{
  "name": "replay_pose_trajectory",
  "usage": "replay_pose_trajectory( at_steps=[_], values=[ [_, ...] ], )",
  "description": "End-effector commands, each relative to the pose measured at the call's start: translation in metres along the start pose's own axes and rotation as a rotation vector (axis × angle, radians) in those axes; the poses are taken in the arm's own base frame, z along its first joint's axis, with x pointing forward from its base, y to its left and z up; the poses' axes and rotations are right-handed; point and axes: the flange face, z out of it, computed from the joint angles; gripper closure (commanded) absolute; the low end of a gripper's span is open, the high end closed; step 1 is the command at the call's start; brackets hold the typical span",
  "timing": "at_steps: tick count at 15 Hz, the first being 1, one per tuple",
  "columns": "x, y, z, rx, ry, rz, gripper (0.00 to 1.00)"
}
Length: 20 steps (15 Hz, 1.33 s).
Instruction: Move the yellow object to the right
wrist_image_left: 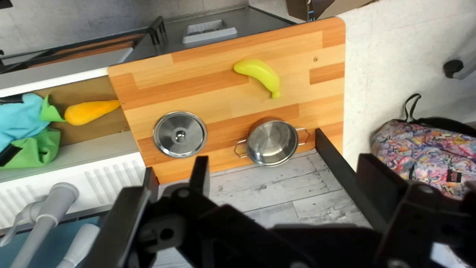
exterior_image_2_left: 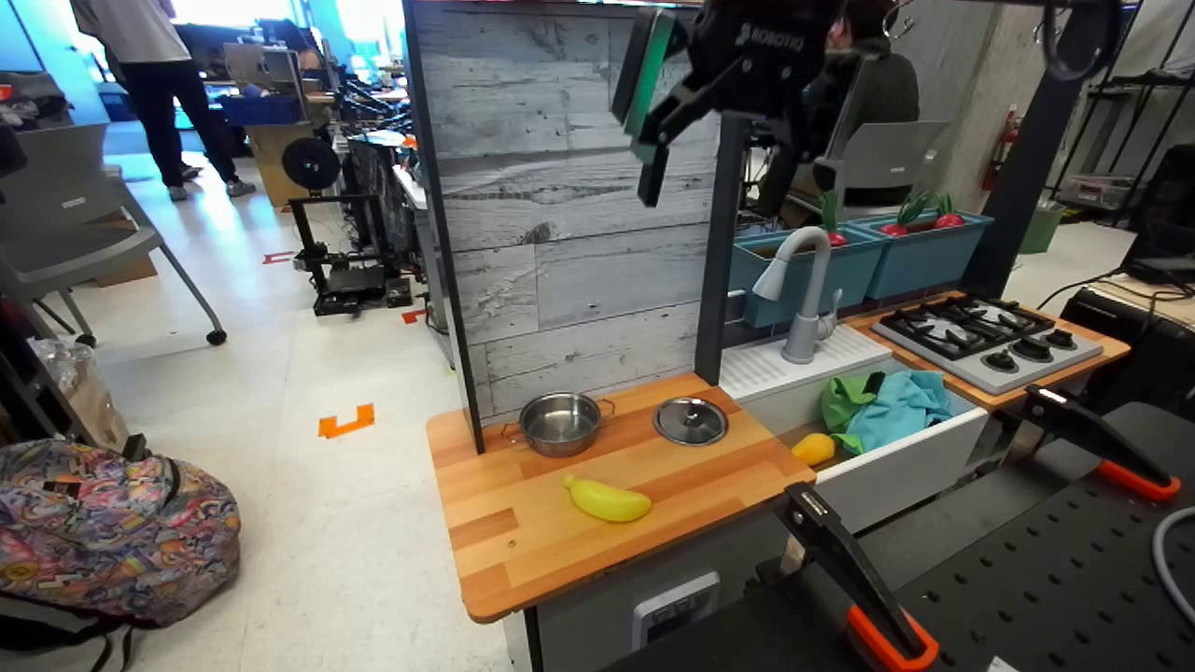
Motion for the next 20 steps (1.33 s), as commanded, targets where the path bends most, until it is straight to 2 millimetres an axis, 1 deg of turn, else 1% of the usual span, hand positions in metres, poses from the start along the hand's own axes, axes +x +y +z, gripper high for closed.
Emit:
replay_pose_trajectory(
  at_steps=[1,2,3,4,8,10,13,15,20],
  values=[
    [0.023,-0.016,0.057,0.007,-0.080,-0.004,0.00],
    [0.007,-0.007,0.031,0.006,-0.051,-0.002,0.00],
    [0.009,-0.009,0.043,0.006,-0.070,0.000,0.00],
    [0.009,-0.008,0.048,0.004,-0.077,0.002,0.00],
    [0.011,-0.007,0.039,0.005,-0.060,0.002,0.00],
    [0.011,-0.008,0.052,-0.014,-0.069,-0.021,0.00],
    [0.015,-0.016,0.089,-0.041,-0.114,-0.087,0.00],
    [0.017,-0.025,0.121,-0.056,-0.153,-0.148,0.00],
    [0.026,-0.043,0.192,-0.094,-0.203,-0.254,0.00]
  ],
)
